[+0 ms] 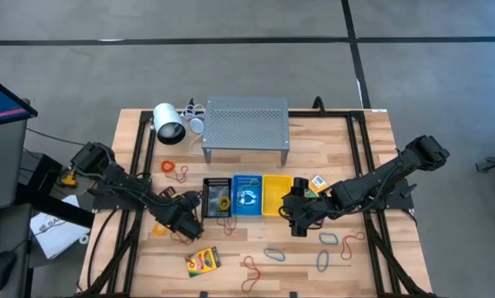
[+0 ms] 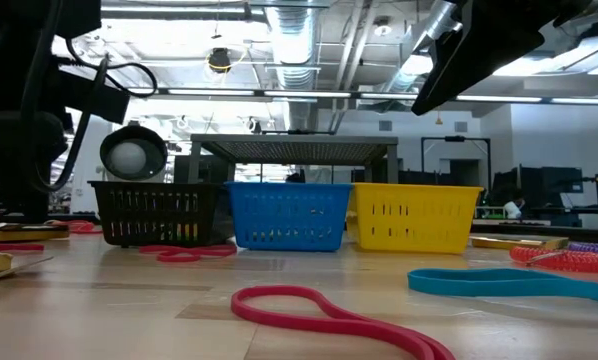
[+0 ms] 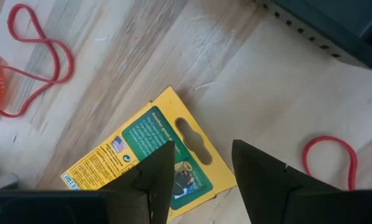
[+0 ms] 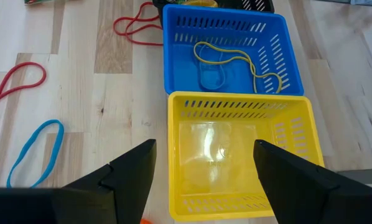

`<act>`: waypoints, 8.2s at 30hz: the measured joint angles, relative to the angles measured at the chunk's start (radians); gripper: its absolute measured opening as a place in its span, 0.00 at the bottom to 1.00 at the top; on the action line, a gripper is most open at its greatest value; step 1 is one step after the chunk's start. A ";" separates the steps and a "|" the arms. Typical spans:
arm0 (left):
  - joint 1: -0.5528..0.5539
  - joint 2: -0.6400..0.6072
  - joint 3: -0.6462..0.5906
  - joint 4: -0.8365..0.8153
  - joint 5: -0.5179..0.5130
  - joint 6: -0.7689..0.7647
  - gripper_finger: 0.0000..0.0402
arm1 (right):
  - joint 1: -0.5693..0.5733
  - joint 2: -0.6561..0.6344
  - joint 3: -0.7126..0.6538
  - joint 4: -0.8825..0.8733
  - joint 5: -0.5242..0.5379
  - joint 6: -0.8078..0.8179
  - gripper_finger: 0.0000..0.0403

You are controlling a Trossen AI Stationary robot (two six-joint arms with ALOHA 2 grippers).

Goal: Pick & Place Office Desk Supplies
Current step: Put the yellow crayon box into the yellow basket

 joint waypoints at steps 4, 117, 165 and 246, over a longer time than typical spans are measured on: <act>0.000 0.000 -0.016 0.006 0.000 -0.003 0.38 | 0.000 0.000 0.000 0.000 0.000 0.000 0.66; 0.052 -0.001 -0.023 0.006 0.088 0.037 0.40 | -0.010 0.000 0.000 0.000 -0.001 0.016 0.66; 0.052 -0.001 -0.023 0.034 0.080 0.056 0.00 | -0.010 0.000 0.000 0.000 -0.001 0.027 0.66; -0.025 0.135 0.133 -0.154 0.112 -0.138 0.55 | 0.000 0.037 -0.094 0.058 0.079 0.024 0.66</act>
